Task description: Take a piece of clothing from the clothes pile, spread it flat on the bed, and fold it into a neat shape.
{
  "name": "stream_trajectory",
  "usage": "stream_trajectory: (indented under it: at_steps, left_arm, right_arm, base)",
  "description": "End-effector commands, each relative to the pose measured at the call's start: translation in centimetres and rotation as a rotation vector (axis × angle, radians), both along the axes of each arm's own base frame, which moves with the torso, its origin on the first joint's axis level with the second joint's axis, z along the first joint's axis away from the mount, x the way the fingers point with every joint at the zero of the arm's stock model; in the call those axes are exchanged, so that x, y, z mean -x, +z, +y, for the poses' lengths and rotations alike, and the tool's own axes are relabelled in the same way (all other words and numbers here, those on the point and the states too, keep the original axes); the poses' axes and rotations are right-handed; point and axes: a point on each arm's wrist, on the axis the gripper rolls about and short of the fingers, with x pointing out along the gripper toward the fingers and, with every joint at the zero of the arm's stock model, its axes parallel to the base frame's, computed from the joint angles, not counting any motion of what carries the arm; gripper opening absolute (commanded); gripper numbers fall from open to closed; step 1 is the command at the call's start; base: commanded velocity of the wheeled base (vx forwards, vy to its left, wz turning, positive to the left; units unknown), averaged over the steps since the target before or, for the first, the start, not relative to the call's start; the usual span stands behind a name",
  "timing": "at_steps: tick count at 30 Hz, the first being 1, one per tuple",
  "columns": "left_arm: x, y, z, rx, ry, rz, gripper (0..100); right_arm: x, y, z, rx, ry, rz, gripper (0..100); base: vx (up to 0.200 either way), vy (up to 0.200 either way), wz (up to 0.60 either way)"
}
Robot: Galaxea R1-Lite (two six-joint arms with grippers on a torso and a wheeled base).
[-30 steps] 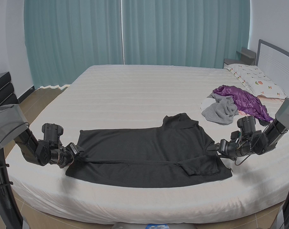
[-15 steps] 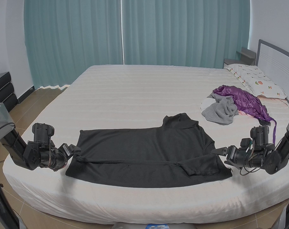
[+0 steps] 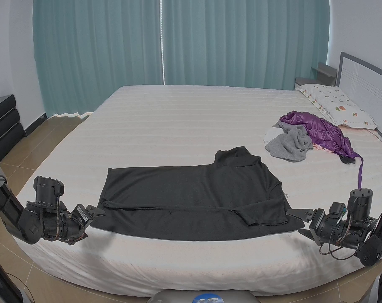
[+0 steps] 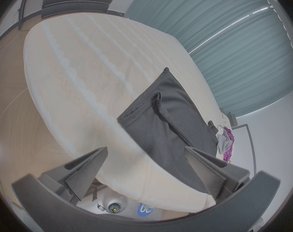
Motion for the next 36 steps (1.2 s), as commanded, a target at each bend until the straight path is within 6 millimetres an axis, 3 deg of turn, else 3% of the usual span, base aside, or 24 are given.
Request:
stream_trajectory:
  at_steps: [1,2,4,10,19,20,28,36]
  left_arm:
    - [0.0,-0.9,-0.3,-0.003,-0.005,0.023,100]
    - [-0.8,-2.4,-0.5,-0.023,0.004,0.031,100]
    - [-1.6,-3.3,-0.8,-0.035,0.018,0.021,100]
    - [-4.3,-4.1,-1.6,-0.045,0.067,-0.023,100]
    - [-6.5,-5.5,-2.0,-0.112,0.132,-0.034,100]
    - [-6.6,-5.4,-2.0,-0.107,0.139,-0.036,0]
    - [-6.2,-4.2,-1.9,-0.061,0.185,-0.061,0]
    - [-6.0,-3.7,-1.9,-0.043,0.2,-0.069,0]
  right_arm:
    - [0.4,-1.0,0.1,0.006,0.002,0.056,100]
    - [0.2,-1.7,0.1,0.012,-0.003,0.085,100]
    - [0.0,-2.0,0.1,0.017,-0.012,0.097,100]
    - [-0.6,-2.3,0.4,-0.025,-0.053,0.097,100]
    - [-0.9,-4.3,1.4,0.013,-0.092,0.094,100]
    - [-0.8,-4.2,1.5,0.009,-0.089,0.094,100]
    - [-1.1,-4.1,2.3,-0.01,-0.078,0.086,100]
    - [-3.7,-6.0,3.3,0.015,-0.127,0.064,100]
  base:
    - [0.0,0.0,0.0]
    - [0.0,0.0,0.0]
    - [0.0,0.0,0.0]
    - [0.0,0.0,0.0]
    - [0.0,0.0,0.0]
    - [0.0,0.0,0.0]
    - [0.0,0.0,0.0]
    - [0.0,0.0,0.0]
